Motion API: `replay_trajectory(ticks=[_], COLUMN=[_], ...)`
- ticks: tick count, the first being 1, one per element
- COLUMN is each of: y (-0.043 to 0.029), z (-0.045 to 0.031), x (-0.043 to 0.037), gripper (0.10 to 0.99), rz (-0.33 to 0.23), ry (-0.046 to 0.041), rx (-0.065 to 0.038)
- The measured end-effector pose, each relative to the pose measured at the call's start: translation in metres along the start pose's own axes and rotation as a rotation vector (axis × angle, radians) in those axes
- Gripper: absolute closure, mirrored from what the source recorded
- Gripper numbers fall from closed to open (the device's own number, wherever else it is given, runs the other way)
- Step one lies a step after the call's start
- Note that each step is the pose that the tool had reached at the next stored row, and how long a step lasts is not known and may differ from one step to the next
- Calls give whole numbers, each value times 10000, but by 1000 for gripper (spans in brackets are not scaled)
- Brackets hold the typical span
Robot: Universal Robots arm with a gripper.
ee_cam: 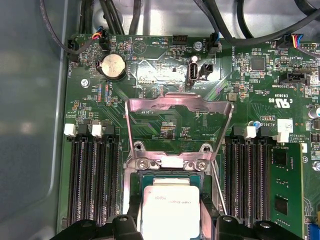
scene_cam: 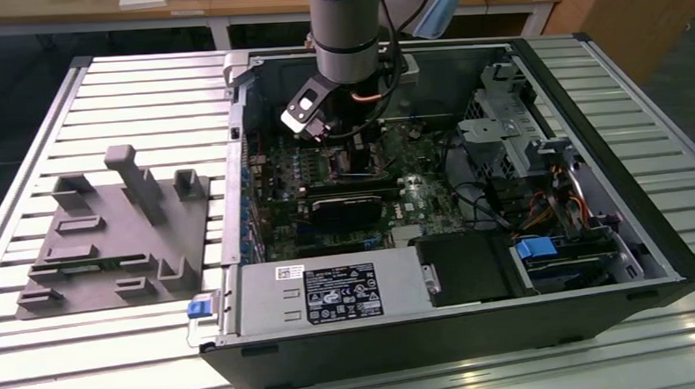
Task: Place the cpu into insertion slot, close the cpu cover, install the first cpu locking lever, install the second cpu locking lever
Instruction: 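Place the cpu into insertion slot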
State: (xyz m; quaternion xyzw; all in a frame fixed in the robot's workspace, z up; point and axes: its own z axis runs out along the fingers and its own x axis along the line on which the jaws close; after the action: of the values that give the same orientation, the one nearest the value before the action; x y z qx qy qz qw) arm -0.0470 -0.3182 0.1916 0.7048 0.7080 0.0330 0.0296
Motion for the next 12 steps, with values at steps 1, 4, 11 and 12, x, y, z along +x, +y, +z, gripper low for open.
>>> replay_trajectory(ticks=[1, 4, 11, 12], y=[0, -1, 0, 0], z=[2, 7, -10, -10], x=[0, -1, 0, 0], gripper=[529, 467, 467, 467], rz=[0, 0, 1, 1], ry=[2, -3, 2, 2], rx=[-1, 3, 3, 3])
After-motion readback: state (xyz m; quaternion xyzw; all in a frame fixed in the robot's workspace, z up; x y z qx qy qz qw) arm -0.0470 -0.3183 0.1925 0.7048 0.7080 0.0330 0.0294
